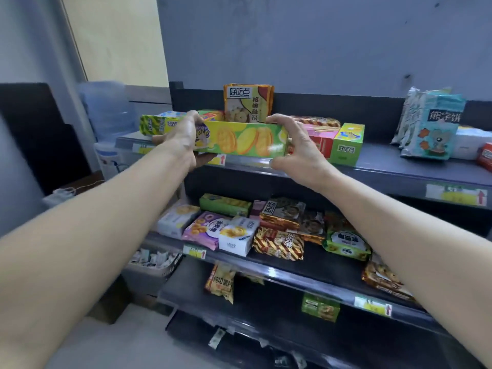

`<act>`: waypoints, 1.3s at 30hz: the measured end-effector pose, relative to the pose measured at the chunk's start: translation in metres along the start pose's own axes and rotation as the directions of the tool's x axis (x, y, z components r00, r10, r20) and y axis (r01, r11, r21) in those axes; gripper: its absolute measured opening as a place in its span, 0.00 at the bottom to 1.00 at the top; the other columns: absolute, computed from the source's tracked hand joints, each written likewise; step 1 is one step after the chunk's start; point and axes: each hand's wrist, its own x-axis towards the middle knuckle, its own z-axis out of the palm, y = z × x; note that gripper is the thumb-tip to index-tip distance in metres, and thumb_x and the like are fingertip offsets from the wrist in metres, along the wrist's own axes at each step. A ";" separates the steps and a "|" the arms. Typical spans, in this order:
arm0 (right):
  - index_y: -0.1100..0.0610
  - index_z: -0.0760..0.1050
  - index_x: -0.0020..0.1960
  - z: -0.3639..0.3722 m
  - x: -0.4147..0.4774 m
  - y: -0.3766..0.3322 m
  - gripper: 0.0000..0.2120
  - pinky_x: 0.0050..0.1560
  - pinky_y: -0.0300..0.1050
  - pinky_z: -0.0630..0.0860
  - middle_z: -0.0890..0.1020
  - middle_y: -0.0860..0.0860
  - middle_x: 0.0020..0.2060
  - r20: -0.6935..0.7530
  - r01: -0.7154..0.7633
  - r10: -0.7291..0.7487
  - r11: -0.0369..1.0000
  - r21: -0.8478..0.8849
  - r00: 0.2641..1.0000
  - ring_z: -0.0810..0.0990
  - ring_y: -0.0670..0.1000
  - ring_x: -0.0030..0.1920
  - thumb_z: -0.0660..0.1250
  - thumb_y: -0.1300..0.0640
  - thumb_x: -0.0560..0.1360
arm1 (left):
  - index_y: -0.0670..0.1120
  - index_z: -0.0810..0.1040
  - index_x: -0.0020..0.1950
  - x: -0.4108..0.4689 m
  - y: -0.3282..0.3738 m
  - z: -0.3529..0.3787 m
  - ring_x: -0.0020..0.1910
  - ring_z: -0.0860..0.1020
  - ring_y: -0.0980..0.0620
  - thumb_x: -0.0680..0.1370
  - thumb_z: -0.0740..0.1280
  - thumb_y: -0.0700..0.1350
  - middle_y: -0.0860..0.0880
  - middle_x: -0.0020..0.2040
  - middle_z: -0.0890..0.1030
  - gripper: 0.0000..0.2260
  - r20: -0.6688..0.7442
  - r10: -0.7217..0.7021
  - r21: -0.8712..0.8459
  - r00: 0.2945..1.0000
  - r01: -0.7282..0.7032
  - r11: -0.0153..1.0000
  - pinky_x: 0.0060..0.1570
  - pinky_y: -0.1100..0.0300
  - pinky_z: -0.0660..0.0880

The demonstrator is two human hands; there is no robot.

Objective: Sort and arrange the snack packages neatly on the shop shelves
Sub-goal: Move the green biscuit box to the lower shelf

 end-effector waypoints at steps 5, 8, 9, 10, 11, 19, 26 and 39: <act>0.50 0.60 0.67 0.037 -0.024 0.003 0.34 0.52 0.42 0.77 0.67 0.52 0.63 0.185 -0.074 0.047 0.987 0.145 0.982 0.74 0.53 0.57 0.69 0.70 0.68 | 0.43 0.66 0.59 -0.018 -0.022 -0.047 0.32 0.74 0.49 0.68 0.67 0.46 0.46 0.47 0.73 0.22 -0.253 0.066 -0.018 0.965 -0.073 0.997 0.31 0.55 0.78; 0.53 0.61 0.65 0.057 -0.035 0.014 0.31 0.54 0.51 0.79 0.72 0.54 0.59 0.264 -0.129 0.090 0.983 0.133 0.960 0.77 0.56 0.57 0.72 0.66 0.68 | 0.46 0.57 0.52 -0.026 -0.043 -0.073 0.34 0.74 0.48 0.66 0.68 0.43 0.45 0.45 0.69 0.22 -0.391 0.052 -0.075 0.919 -0.089 0.993 0.43 0.44 0.80; 0.53 0.62 0.64 0.065 -0.038 0.017 0.31 0.55 0.49 0.78 0.70 0.54 0.60 0.276 -0.124 0.087 0.985 0.119 0.957 0.75 0.55 0.58 0.73 0.66 0.68 | 0.47 0.58 0.53 -0.028 -0.049 -0.081 0.38 0.75 0.47 0.67 0.67 0.43 0.44 0.47 0.70 0.22 -0.379 0.028 -0.075 0.925 -0.060 0.995 0.47 0.42 0.79; 0.54 0.64 0.64 0.072 -0.040 0.020 0.31 0.56 0.45 0.78 0.67 0.52 0.61 0.283 -0.118 0.083 0.987 0.108 0.955 0.73 0.54 0.60 0.74 0.65 0.67 | 0.47 0.60 0.55 -0.030 -0.054 -0.089 0.41 0.75 0.46 0.68 0.67 0.44 0.44 0.50 0.72 0.21 -0.346 -0.013 -0.064 0.938 -0.010 0.998 0.50 0.42 0.78; 0.54 0.64 0.64 0.079 -0.041 0.023 0.31 0.55 0.42 0.77 0.63 0.51 0.62 0.294 -0.122 0.086 0.987 0.106 0.952 0.71 0.53 0.62 0.74 0.65 0.67 | 0.48 0.62 0.56 -0.032 -0.060 -0.095 0.42 0.76 0.45 0.68 0.66 0.44 0.44 0.51 0.73 0.20 -0.315 -0.054 -0.058 0.947 0.038 0.998 0.51 0.42 0.78; 0.52 0.66 0.64 0.127 -0.042 0.051 0.30 0.45 0.38 0.80 0.63 0.51 0.61 0.416 -0.229 0.190 0.972 0.045 0.889 0.73 0.53 0.59 0.74 0.65 0.68 | 0.44 0.64 0.67 -0.002 -0.101 -0.138 0.45 0.78 0.44 0.70 0.65 0.43 0.41 0.60 0.75 0.26 -0.320 -0.209 -0.067 0.924 0.198 0.978 0.46 0.43 0.79; 0.51 0.65 0.69 0.172 -0.013 0.084 0.32 0.34 0.26 0.75 0.68 0.52 0.60 0.378 -0.358 0.348 0.933 -0.046 0.858 0.73 0.43 0.46 0.74 0.62 0.69 | 0.43 0.61 0.66 0.077 -0.123 -0.161 0.46 0.80 0.45 0.71 0.73 0.42 0.40 0.59 0.76 0.29 -0.316 -0.249 -0.044 0.916 0.248 0.968 0.30 0.48 0.77; 0.48 0.58 0.73 0.228 0.023 0.163 0.36 0.44 0.37 0.78 0.72 0.44 0.58 0.111 -0.683 0.675 0.727 0.068 0.730 0.77 0.46 0.52 0.72 0.61 0.72 | 0.39 0.70 0.52 0.214 -0.156 -0.163 0.33 0.75 0.47 0.76 0.63 0.31 0.41 0.43 0.75 0.07 -0.029 -0.306 0.108 0.952 0.308 0.945 0.36 0.57 0.78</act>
